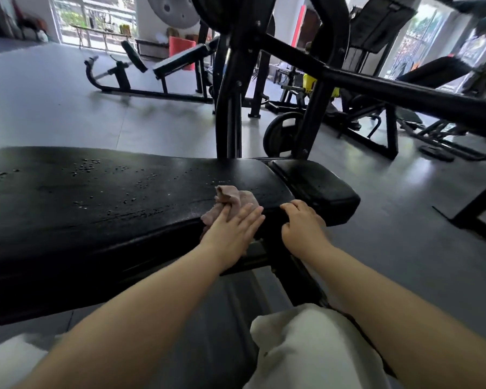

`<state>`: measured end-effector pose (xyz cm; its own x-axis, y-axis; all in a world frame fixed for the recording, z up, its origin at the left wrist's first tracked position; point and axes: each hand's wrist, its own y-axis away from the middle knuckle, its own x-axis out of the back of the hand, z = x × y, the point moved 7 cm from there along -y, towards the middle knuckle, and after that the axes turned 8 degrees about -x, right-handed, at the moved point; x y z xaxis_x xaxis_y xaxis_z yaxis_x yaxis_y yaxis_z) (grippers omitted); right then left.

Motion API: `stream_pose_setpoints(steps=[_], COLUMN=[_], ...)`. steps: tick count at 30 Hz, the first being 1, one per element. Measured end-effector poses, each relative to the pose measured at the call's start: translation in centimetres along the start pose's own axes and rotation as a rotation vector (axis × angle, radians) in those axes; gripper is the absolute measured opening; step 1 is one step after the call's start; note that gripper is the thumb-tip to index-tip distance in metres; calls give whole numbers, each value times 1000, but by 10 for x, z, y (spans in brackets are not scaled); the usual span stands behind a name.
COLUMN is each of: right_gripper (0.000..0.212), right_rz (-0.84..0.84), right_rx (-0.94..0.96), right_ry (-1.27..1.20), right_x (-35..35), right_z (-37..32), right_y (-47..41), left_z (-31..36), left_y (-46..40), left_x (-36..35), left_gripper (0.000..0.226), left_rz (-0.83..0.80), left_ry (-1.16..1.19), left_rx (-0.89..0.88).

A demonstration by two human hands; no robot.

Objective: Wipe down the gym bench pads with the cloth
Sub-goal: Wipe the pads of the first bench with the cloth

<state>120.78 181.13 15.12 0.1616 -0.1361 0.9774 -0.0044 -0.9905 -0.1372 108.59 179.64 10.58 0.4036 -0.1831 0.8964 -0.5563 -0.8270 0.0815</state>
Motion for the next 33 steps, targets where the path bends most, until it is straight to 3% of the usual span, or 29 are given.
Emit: stream_pose_setpoints(steps=[9,13,19,26,33], right_gripper=[43,36,42,43,42], right_rz=[213,327,395,421,494], right_rx=[34,118,231,223,234], right_ry=[1,61,60,-8,-35], right_x=[0,-11,-16,-18,-19], right_z=[52,75,84,87,90], right_y=[-36,-61,-68,-66,-67], left_z=[27,48,28,-14,-14], left_y=[-67,-110,-164,-182,-167], left_x=[16,17,30,41,38], left_gripper=[57,60,70,76,80], left_rz=[135,91,-24,-161,-60], left_ry=[-54,-132,162,358,446], left_rx=[-126,-112,53,162,191])
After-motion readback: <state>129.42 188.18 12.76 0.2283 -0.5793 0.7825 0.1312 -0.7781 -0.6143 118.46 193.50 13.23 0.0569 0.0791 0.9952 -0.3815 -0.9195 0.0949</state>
